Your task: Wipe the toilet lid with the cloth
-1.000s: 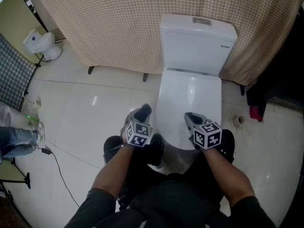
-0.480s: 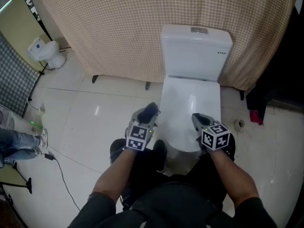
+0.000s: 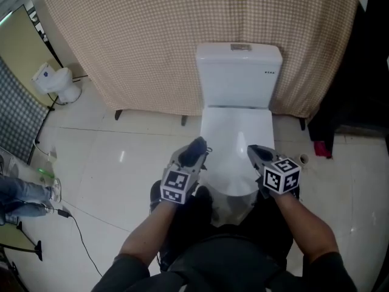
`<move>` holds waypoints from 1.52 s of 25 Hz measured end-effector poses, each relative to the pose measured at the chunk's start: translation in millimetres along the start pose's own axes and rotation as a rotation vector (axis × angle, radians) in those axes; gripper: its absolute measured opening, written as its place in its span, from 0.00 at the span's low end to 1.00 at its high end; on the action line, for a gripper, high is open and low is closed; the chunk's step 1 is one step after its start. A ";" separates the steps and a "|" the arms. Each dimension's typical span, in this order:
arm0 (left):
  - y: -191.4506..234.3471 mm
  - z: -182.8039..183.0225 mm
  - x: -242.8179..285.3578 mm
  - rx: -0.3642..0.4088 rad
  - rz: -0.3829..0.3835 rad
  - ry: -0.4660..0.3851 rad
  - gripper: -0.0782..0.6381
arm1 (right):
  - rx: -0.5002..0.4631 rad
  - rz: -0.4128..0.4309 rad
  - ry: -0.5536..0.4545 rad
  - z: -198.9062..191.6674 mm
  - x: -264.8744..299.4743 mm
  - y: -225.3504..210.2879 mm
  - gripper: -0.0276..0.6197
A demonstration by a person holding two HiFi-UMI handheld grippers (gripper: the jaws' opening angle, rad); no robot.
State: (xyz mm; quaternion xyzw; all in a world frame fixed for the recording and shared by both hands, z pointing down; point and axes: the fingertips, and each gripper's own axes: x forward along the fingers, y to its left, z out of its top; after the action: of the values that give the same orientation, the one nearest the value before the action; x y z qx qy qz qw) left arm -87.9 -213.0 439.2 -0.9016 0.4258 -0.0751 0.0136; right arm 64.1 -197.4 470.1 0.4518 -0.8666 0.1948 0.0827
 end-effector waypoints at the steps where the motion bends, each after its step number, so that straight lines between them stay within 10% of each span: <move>1: -2.9 4.6 -0.2 -0.013 -0.006 -0.011 0.28 | -0.006 0.001 -0.006 3.2 -3.8 1.6 0.05; 38: -83.9 93.1 -27.8 -0.091 -0.181 -0.182 0.28 | -0.121 0.046 -0.108 57.6 -117.1 30.8 0.05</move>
State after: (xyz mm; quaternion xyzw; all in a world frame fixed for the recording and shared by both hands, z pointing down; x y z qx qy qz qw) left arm -27.3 -141.8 351.1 -0.9391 0.3426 0.0254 0.0042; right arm 108.6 -117.3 372.2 0.4359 -0.8901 0.1195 0.0584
